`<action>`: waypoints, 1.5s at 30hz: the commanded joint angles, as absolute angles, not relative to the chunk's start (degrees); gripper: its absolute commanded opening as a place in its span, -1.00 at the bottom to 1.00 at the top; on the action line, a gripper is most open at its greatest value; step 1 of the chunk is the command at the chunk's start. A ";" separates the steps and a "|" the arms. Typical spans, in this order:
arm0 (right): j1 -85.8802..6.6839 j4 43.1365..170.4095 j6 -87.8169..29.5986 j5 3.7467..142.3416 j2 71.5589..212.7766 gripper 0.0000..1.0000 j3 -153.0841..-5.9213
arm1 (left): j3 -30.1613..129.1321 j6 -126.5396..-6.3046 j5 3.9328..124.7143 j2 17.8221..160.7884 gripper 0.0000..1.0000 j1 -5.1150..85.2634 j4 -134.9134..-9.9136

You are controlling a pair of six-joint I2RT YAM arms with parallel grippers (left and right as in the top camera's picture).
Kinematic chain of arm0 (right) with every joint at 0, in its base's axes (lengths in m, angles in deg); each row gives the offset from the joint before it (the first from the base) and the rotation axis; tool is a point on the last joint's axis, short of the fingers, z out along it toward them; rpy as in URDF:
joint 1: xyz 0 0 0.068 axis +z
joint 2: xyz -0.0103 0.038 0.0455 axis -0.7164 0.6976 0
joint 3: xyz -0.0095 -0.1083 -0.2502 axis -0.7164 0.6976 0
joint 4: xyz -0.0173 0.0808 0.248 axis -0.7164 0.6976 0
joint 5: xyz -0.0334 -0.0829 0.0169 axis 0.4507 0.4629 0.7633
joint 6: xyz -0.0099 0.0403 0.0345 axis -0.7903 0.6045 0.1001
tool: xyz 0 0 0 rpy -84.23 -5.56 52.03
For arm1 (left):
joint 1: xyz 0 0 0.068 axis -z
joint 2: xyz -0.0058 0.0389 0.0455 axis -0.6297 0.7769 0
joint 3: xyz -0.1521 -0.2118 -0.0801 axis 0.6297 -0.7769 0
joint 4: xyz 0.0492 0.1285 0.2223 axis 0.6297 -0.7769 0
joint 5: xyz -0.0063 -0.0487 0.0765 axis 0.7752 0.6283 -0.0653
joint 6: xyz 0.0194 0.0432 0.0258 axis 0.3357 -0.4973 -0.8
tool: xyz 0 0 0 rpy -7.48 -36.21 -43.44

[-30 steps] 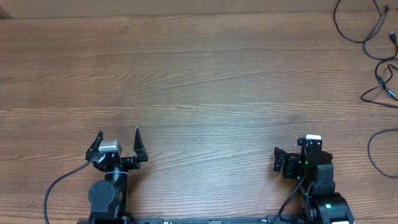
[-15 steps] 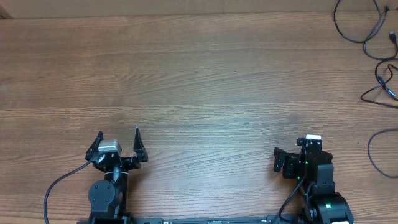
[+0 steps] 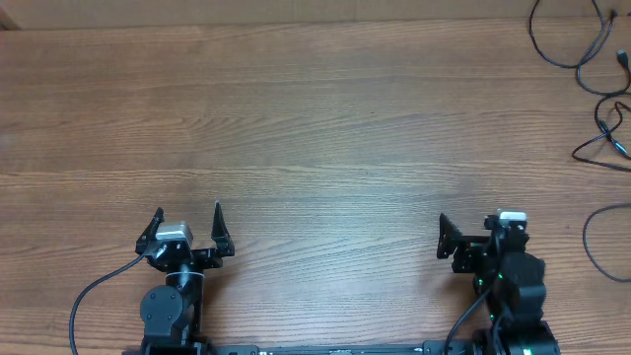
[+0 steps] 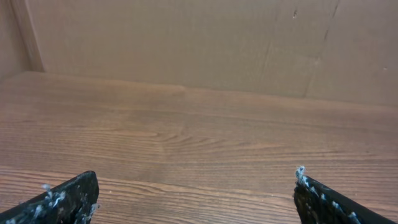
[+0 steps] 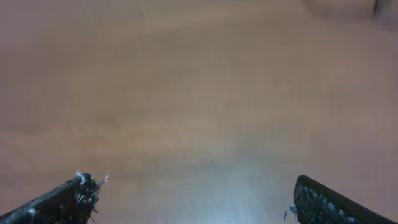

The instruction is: Untangle cables

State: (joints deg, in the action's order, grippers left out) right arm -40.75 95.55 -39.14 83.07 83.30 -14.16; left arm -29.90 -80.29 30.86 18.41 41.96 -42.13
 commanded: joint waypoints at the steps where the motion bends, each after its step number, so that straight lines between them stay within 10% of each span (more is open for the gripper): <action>1: -40.35 88.38 -38.88 79.61 80.43 1.00 -13.92 | -30.12 -79.72 30.62 17.91 0.99 41.57 -42.07; 45: -44.92 78.76 -52.10 80.09 71.62 1.00 -6.10 | -30.12 -79.72 30.64 17.91 0.99 41.57 -42.07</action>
